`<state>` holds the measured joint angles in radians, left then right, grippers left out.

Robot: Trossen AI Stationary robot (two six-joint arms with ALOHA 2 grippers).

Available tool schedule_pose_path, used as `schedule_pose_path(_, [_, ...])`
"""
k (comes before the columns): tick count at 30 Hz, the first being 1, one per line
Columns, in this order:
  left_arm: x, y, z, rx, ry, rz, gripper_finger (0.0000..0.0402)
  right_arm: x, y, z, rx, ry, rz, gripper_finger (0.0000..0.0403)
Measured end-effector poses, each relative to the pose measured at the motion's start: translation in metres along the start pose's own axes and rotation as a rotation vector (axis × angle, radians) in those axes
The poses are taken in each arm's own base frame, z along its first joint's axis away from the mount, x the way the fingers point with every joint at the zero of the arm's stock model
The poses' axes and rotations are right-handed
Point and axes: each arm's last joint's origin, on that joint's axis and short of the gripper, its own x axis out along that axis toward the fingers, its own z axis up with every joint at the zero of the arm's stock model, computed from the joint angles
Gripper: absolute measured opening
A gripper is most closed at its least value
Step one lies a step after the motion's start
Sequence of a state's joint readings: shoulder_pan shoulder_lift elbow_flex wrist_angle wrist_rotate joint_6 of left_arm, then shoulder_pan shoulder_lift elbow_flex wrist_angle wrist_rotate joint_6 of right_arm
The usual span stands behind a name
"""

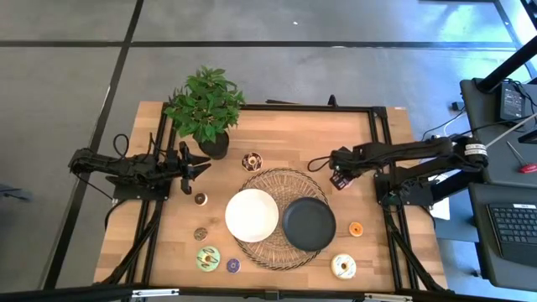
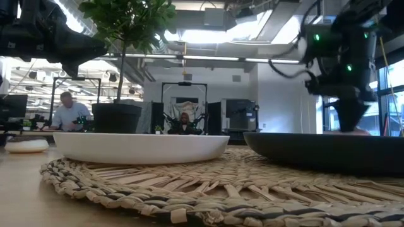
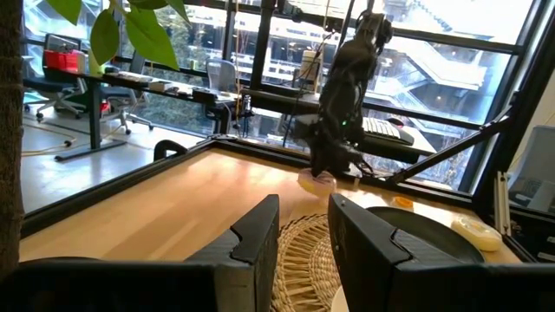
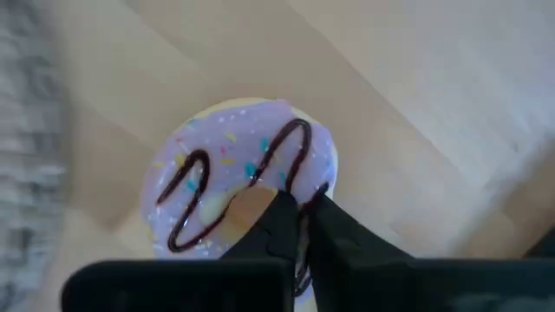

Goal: Pick & Place donuts
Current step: Put the large pink donut on the black plate

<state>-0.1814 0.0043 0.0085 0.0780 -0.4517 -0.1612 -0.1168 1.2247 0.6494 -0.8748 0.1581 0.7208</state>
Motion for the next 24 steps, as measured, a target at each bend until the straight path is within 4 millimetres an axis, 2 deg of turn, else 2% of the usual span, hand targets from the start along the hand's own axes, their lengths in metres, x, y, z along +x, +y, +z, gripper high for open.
schedule_pose_path(6, [0.0, 0.0, 0.0, 0.0, 0.0, 0.001, 0.0098, -0.038, 0.034, 0.01, -0.065, -0.103, 0.144, 0.0035])
schedule_pose_path(9, [0.0, 0.0, 0.0, 0.0, 0.0, 0.001, 0.0098, -0.054, 0.059, 0.005, -0.128, -0.153, 0.239, 0.0029])
schedule_pose_path(12, [0.0, 0.0, 0.0, 0.0, 0.0, 0.001, 0.0098, -0.061, 0.085, -0.003, -0.192, -0.196, 0.333, 0.0018])
schedule_pose_path(17, [0.0, 0.0, 0.0, 0.0, 0.0, 0.0, 0.0098, -0.047, 0.119, -0.016, -0.271, -0.201, 0.388, 0.0024])
schedule_pose_path(24, [0.0, 0.0, 0.0, 0.001, 0.001, 0.001, 0.0098, -0.008, 0.138, -0.023, -0.28, -0.055, 0.321, 0.004])
